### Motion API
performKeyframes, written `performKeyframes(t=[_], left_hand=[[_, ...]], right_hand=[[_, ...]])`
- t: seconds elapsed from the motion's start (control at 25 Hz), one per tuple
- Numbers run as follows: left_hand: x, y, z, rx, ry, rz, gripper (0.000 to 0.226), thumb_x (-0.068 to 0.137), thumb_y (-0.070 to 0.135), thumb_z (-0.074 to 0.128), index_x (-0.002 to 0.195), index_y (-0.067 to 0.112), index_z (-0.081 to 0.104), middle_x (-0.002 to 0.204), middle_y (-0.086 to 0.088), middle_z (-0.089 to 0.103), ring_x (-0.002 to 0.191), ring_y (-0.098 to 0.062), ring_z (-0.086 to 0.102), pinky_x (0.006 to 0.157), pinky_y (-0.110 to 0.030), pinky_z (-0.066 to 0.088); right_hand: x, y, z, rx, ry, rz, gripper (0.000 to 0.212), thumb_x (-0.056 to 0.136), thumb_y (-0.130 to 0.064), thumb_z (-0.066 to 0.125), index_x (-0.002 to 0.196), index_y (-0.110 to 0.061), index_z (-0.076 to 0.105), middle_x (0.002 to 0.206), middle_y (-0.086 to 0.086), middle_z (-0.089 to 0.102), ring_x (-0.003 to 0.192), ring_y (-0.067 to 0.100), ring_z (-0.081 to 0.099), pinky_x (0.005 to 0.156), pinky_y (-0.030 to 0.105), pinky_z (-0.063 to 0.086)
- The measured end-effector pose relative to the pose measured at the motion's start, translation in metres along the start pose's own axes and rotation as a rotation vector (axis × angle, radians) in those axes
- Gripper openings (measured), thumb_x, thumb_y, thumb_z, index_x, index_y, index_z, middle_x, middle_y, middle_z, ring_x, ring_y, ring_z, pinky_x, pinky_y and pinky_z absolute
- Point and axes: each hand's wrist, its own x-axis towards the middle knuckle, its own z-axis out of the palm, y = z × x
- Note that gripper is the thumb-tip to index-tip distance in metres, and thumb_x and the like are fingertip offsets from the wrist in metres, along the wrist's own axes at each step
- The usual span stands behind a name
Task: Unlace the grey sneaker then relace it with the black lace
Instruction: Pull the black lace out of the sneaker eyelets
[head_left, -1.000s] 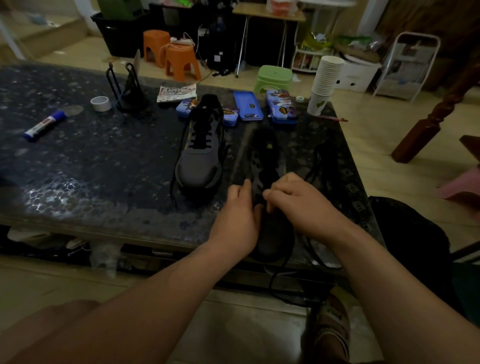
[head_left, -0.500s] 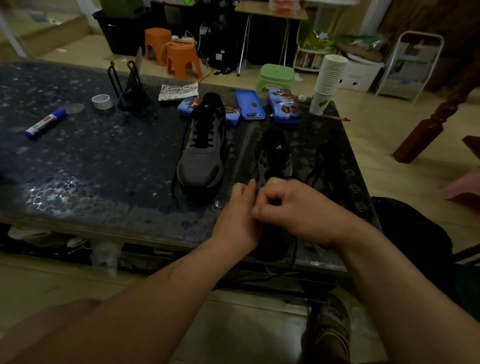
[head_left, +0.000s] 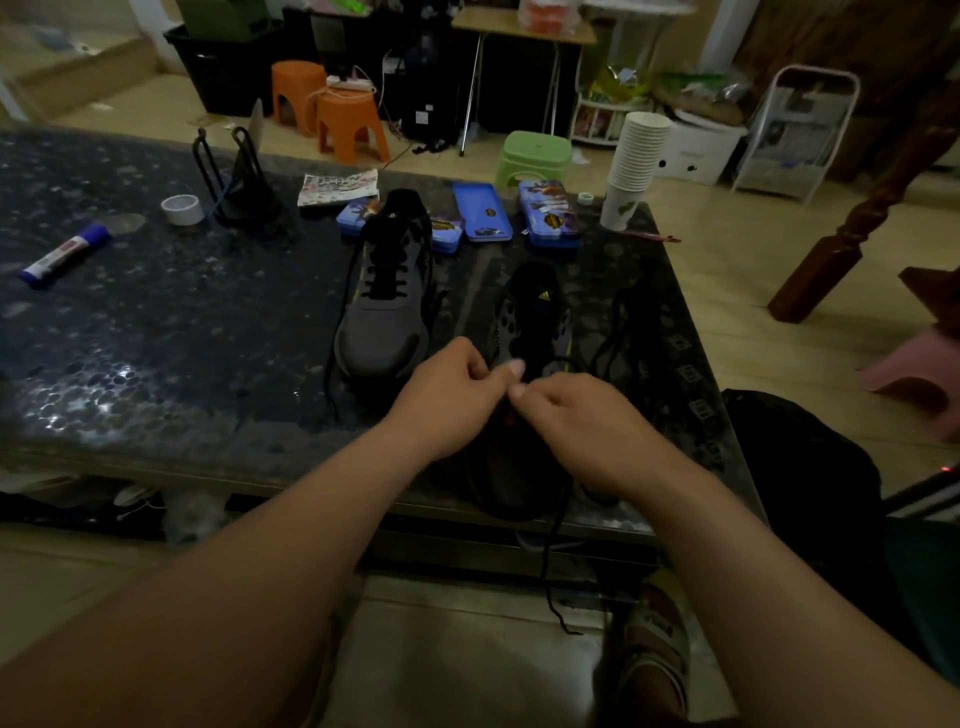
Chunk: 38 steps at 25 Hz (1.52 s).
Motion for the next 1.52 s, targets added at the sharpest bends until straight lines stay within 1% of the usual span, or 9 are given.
performKeyframes(t=[0.12,0.24,0.48,0.76,0.88,1.08,1.32,1.44,1.52], left_hand=[[0.006,0.001,0.003,0.068,-0.026,0.074,0.028,0.097,0.038,0.066,0.081,0.017,0.056,0.071,0.0,0.06,0.064,-0.017,0.055,0.058,-0.032,0.042],[0.009,0.002,-0.001,-0.108,-0.059,-0.002,0.022,0.099,0.023,0.06,0.08,0.011,0.058,0.075,-0.009,0.065,0.068,-0.02,0.059,0.064,-0.035,0.049],[0.008,0.009,-0.025,-1.108,0.063,-0.308,0.017,0.094,0.002,0.042,0.1,0.0,0.058,0.081,-0.015,0.068,0.074,-0.024,0.075,0.069,-0.035,0.065],[0.009,-0.01,0.0,0.152,-0.049,0.117,0.036,0.093,0.05,0.069,0.082,0.02,0.054,0.068,0.0,0.06,0.063,-0.021,0.057,0.06,-0.036,0.047],[0.01,0.0,-0.008,-0.018,-0.138,0.124,0.033,0.1,0.031,0.066,0.072,0.017,0.054,0.063,0.003,0.054,0.061,-0.015,0.049,0.058,-0.03,0.039],[0.014,0.013,-0.028,-1.046,0.077,-0.172,0.019,0.093,0.008,0.051,0.075,0.013,0.056,0.066,-0.005,0.059,0.063,-0.019,0.061,0.066,-0.032,0.049],[0.01,-0.011,-0.004,0.098,-0.022,0.082,0.035,0.094,0.045,0.071,0.086,0.015,0.055,0.071,0.0,0.055,0.06,-0.013,0.05,0.055,-0.029,0.035],[0.011,-0.009,-0.006,0.211,-0.071,0.198,0.033,0.099,0.039,0.065,0.074,0.021,0.053,0.082,-0.003,0.052,0.072,-0.016,0.052,0.064,-0.029,0.035],[0.008,0.001,-0.014,-0.091,-0.04,0.133,0.03,0.102,0.026,0.062,0.073,0.019,0.059,0.086,-0.009,0.06,0.077,-0.014,0.059,0.068,-0.021,0.042]], right_hand=[[0.015,0.013,0.0,0.127,0.293,0.157,0.042,0.104,-0.049,0.048,0.082,-0.019,0.067,0.074,-0.004,0.064,0.075,0.018,0.062,0.07,0.039,0.049],[0.025,0.03,0.01,0.026,0.226,0.269,0.037,0.097,-0.053,0.06,0.086,-0.018,0.06,0.081,0.0,0.063,0.079,0.021,0.061,0.069,0.039,0.048],[0.027,0.035,0.016,0.041,0.248,0.252,0.037,0.096,-0.051,0.063,0.083,-0.017,0.057,0.079,-0.001,0.062,0.076,0.018,0.058,0.061,0.034,0.036],[0.022,0.039,0.017,0.005,0.207,0.255,0.041,0.096,-0.059,0.058,0.085,-0.02,0.056,0.08,-0.002,0.062,0.077,0.02,0.06,0.063,0.036,0.043],[0.021,0.04,0.018,-0.039,0.201,0.26,0.042,0.097,-0.061,0.056,0.085,-0.021,0.056,0.082,-0.001,0.063,0.078,0.021,0.06,0.065,0.037,0.046],[0.021,0.04,0.016,-0.062,0.171,0.264,0.043,0.098,-0.062,0.054,0.085,-0.021,0.055,0.084,0.0,0.063,0.081,0.021,0.061,0.062,0.035,0.043],[0.022,0.043,0.017,-0.03,0.168,0.256,0.042,0.097,-0.061,0.056,0.084,-0.021,0.052,0.08,0.0,0.061,0.077,0.022,0.06,0.063,0.037,0.045],[0.022,0.044,0.018,-0.021,0.174,0.251,0.043,0.097,-0.062,0.057,0.083,-0.022,0.052,0.08,0.0,0.062,0.077,0.023,0.061,0.066,0.041,0.049],[0.023,0.043,0.019,-0.043,0.178,0.254,0.042,0.097,-0.062,0.056,0.083,-0.022,0.052,0.081,0.0,0.062,0.08,0.023,0.061,0.065,0.038,0.047]])
